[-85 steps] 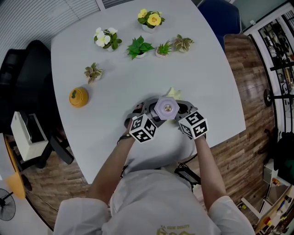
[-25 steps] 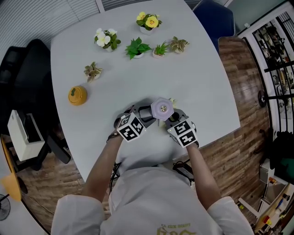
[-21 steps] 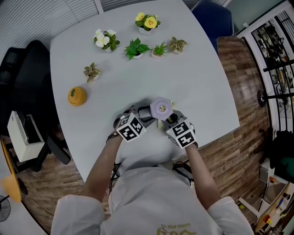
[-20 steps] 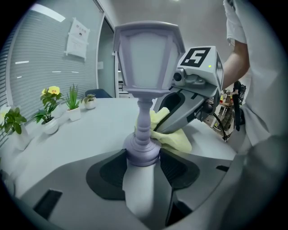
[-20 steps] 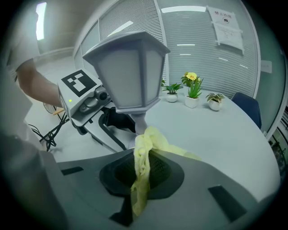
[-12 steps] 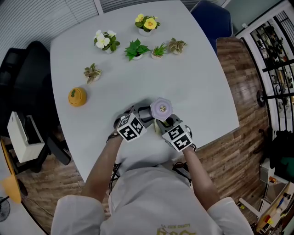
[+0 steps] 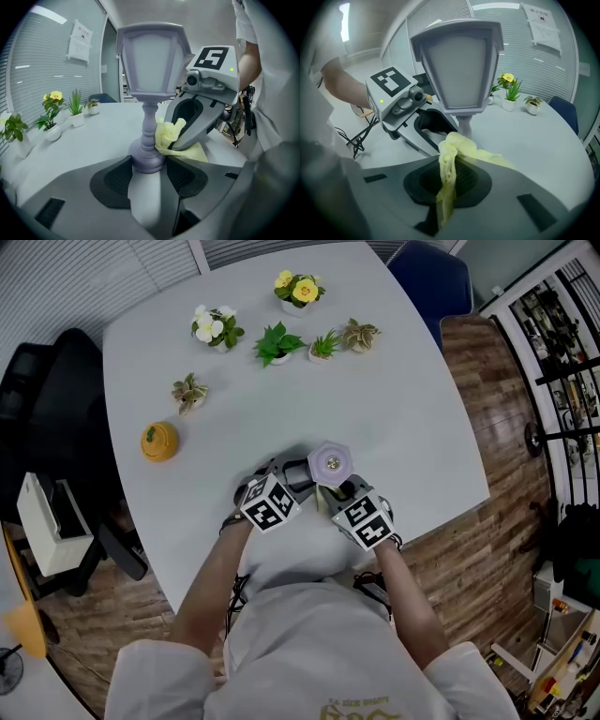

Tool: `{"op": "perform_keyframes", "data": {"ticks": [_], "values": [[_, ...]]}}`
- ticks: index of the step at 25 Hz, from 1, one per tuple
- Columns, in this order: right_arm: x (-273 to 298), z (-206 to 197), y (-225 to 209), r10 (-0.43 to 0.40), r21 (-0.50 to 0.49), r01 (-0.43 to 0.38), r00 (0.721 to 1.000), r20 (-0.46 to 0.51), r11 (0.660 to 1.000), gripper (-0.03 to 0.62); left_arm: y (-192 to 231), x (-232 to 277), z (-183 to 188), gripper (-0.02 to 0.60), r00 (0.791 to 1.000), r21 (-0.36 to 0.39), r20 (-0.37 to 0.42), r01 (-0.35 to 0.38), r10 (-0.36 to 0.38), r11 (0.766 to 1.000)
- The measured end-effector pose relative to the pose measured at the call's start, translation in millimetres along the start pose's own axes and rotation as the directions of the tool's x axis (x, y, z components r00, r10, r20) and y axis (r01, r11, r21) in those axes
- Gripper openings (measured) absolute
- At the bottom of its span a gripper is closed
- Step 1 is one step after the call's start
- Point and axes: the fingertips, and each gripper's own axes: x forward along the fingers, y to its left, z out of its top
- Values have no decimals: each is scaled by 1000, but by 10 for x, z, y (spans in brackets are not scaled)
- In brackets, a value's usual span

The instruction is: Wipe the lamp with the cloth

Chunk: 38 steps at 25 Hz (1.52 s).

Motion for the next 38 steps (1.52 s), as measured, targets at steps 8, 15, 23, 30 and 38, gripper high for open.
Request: {"op": "perform_keyframes", "data": {"ticks": [8, 15, 23, 30, 38], "values": [[-41, -22, -218, -1, 6, 1, 1000, -4, 1000, 28, 2, -4, -7, 230, 1000, 4, 0, -2, 2, 1000], [-32, 6, -350, -32, 28, 32, 999, 4, 999, 27, 9, 3, -5, 230, 1000, 6, 2, -3, 3, 1000], [12, 111, -538, -78, 80, 76, 997, 17, 994, 27, 4, 7, -3, 230, 1000, 7, 3, -5, 5, 1000], [10, 129, -524, -77, 90, 74, 997, 25, 993, 26, 9, 6, -9, 230, 1000, 9, 2, -9, 9, 1000], [-6, 28, -432, -45, 93, 42, 999, 27, 995, 27, 7, 12, -12, 230, 1000, 10, 1, -8, 8, 1000]]}}
